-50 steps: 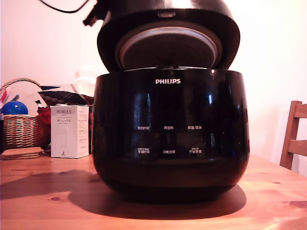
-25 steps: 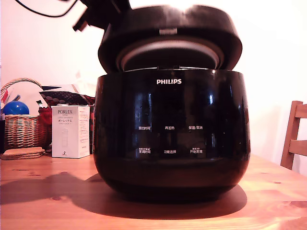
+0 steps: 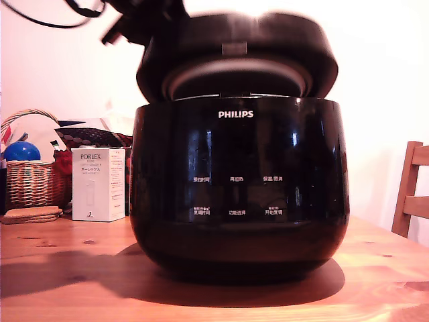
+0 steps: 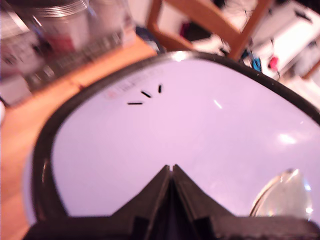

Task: Close the rice cooker by pressing the lid down with medium force

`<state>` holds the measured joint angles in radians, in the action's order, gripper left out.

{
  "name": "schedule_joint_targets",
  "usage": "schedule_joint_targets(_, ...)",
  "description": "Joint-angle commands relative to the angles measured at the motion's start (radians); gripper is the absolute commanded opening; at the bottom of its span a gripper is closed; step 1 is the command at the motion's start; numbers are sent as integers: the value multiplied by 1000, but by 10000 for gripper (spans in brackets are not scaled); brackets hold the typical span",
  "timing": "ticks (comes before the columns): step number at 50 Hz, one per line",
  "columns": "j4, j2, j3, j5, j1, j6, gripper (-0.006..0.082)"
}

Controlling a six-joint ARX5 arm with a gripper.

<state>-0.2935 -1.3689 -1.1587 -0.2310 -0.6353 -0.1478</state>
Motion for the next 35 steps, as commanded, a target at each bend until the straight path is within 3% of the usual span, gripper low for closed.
schedule_joint_targets(1,28,15,59,4,-19,-3,-20)
schedule_joint_targets(11,76,53,132,21,-74,-11,-20)
schedule_joint_targets(35,209,128,287,192,-169,-62,-20)
